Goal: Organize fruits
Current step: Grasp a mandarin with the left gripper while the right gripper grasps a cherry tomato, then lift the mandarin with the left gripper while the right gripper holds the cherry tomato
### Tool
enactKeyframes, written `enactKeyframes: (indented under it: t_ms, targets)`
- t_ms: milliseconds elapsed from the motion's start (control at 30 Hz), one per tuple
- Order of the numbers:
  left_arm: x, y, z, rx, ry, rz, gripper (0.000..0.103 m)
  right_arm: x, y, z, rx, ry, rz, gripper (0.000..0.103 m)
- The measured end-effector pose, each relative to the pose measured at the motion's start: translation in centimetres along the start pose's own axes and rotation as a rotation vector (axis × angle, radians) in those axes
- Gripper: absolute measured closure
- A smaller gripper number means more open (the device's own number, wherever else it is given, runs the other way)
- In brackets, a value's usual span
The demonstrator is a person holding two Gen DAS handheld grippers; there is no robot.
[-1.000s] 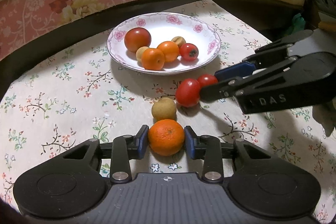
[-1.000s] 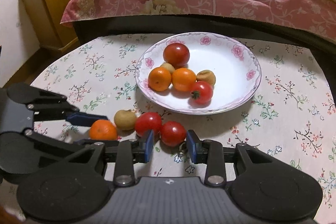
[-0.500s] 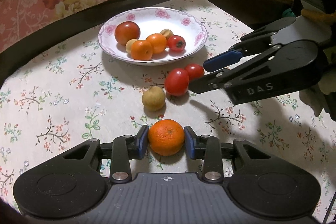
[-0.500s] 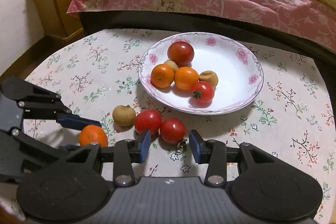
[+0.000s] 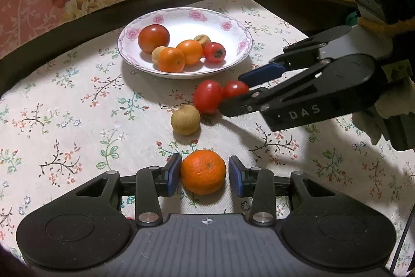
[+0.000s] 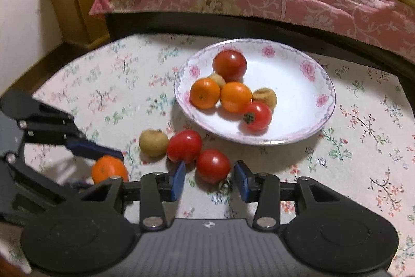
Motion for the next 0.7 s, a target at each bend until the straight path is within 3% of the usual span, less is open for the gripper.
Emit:
enactKeyframes:
  t_ms: [233,400,433,500,700]
  targets:
    - [0.0,0.0,-0.1,0.019,0.000,0.002,0.052,0.4,1.3,-0.3,-0.086,0.008,-0.016,0.056]
    - [0.0,0.2,0.0,-0.008,0.001,-0.001,0.053,0.4,2.0,0.1,-0.088,0.026,-0.015,0.070]
    - [0.0,0.3,0.0,-0.008,0.002,0.001,0.053,0.3,1.9,0.0,-0.084,0.034,-0.025,0.078]
    - [0.0,0.2,0.0,-0.001,-0.003,0.020,0.058,0.0,1.8,-0.2,-0.072,0.046,-0.048,0.078]
    - [-0.1,0.0,0.1,0.015,-0.006,0.037,0.059,-1.2,2.2,-1.3,-0.025,0.081,-0.051,0.078]
Point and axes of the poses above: each gripper's, at about its wrist camera, not at the fingertips, and x roughly the way its jaws point, y to its left, z to its top, the point moved 4 cm from there along x, roughly the way its jaws point, and after that the axes turned 5 degrees about -x, right-handed, at the moved point
